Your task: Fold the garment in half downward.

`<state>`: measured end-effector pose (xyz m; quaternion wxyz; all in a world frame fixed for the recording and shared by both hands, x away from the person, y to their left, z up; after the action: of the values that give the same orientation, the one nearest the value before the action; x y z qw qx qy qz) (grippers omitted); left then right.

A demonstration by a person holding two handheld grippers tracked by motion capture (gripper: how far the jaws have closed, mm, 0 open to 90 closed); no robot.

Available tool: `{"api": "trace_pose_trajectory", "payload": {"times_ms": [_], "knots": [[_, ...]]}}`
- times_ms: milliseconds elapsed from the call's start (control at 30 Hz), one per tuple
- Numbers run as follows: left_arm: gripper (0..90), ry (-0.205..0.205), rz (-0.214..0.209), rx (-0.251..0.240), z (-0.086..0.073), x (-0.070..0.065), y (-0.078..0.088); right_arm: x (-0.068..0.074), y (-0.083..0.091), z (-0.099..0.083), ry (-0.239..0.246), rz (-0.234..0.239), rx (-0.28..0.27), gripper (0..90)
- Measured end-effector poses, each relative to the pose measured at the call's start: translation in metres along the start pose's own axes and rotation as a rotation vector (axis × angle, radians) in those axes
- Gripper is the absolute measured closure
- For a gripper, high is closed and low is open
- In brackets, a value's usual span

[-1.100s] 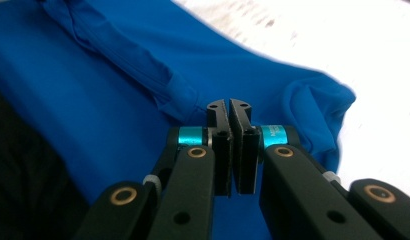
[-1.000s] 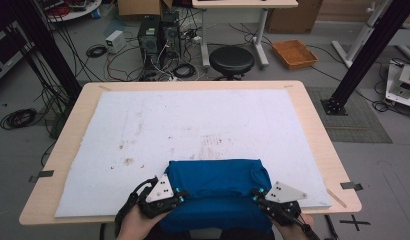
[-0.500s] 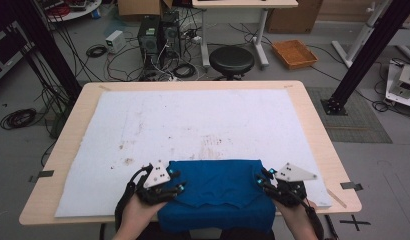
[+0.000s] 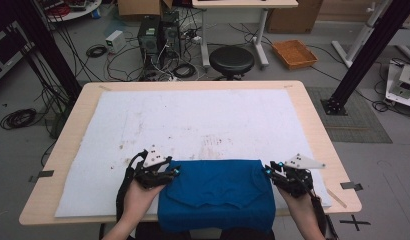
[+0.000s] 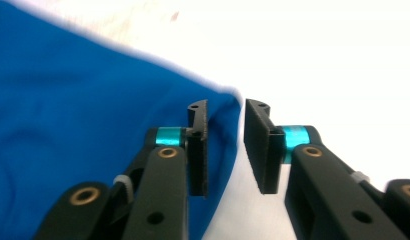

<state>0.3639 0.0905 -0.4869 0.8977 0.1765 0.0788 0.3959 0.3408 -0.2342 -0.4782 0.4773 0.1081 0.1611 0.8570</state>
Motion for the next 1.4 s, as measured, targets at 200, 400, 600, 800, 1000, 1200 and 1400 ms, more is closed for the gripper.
{"api": "trace_pose_trajectory", "payload": {"times_ms": [200,400,600,800,1000,1200,1400], "knots": [[47.3,0.104,0.038,0.063,-0.007,0.021,-0.019,-0.010,-0.038,0.006,-0.140,0.025,0.043,55.2],[57.8,0.151,0.023,0.105,-0.019,0.022,-0.020,-0.008,-0.050,-0.017,-0.178,0.097,0.133,79.1],[82.3,0.115,-0.038,0.081,-0.018,0.014,-0.019,-0.007,-0.043,-0.009,-0.115,0.106,0.092,86.6],[83.4,0.120,-0.025,0.061,-0.010,0.027,-0.025,-0.016,-0.054,0.003,-0.097,0.095,0.069,86.8],[83.4,0.088,0.004,0.041,0.012,0.054,-0.046,-0.034,-0.083,0.027,-0.062,0.059,0.053,86.8],[83.4,0.087,0.021,0.046,0.029,0.082,-0.069,-0.054,-0.110,0.048,-0.101,0.036,0.039,86.8],[83.3,0.047,0.026,0.075,0.032,0.093,-0.086,-0.064,-0.126,0.052,-0.089,0.001,0.051,86.8]]}}
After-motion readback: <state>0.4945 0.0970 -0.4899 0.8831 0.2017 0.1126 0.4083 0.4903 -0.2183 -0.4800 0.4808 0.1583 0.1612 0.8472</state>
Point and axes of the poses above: each handheld gripper's, and its own axes: y roughly backward along the jaws, z roughly out of its top, x roughly to its left, the point moved 10 cm from there along -y, roughly forward along the jaws, and after that the axes turned 12 degrees about -x, right-handed, at the moved point
